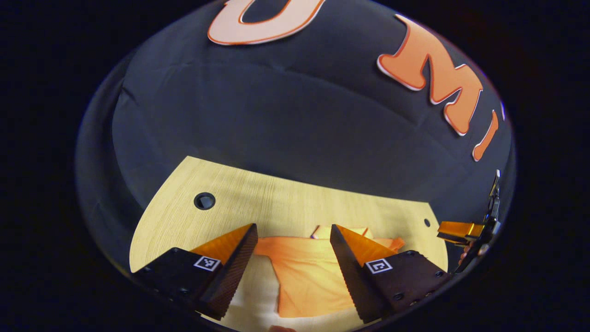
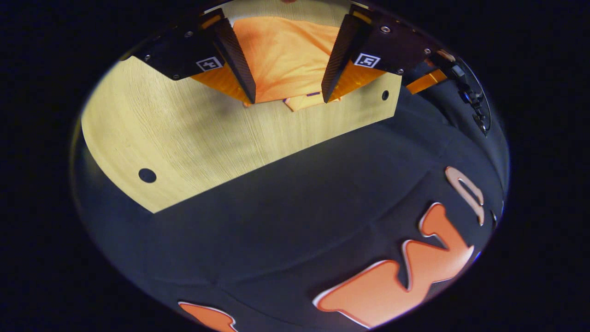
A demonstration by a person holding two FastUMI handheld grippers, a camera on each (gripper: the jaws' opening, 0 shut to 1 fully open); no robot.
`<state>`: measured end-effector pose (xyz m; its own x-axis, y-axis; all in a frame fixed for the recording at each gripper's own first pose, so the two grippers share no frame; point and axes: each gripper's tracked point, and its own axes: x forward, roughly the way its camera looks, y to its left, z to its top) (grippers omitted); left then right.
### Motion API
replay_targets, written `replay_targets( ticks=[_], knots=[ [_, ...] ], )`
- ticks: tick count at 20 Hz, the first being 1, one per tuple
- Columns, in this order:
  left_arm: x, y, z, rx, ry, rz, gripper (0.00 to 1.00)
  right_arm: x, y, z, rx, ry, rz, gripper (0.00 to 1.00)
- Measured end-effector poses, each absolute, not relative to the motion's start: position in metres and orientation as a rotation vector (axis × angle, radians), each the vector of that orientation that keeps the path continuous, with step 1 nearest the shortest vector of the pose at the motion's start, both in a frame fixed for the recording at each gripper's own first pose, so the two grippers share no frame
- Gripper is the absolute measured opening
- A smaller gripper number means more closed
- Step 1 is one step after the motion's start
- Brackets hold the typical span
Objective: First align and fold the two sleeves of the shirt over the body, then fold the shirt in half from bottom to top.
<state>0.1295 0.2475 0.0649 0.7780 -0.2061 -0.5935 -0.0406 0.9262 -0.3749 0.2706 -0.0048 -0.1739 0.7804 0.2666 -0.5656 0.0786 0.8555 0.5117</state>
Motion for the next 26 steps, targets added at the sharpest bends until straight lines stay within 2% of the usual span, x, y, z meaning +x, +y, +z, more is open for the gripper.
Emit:
replay_targets(
  ticks=[4,7,10,21,23,26],
  knots=[
    [0.100,0.239,0.095,-0.283,0.567,-0.085,0.98,0.241,0.000,-0.138,0.474,0.592,0.136,0.94],
    [0.070,0.230,0.126,-0.307,0.496,-0.069,0.98,0.218,0.003,-0.115,0.433,0.526,0.165,0.96],
    [0.041,0.212,0.151,-0.325,0.447,-0.087,0.98,0.189,0.008,-0.112,0.423,0.527,0.179,0.98],
    [-0.036,0.181,0.226,-0.242,0.279,-0.131,0.97,0.114,0.015,-0.047,0.299,0.308,0.184,0.96],
    [-0.047,0.177,0.246,-0.221,0.232,-0.132,0.96,0.105,0.010,-0.024,0.276,0.208,0.168,0.97],
    [-0.057,0.175,0.266,-0.188,0.154,-0.126,0.97,0.084,0.009,-0.010,0.206,0.170,0.171,0.96]
  ],
)
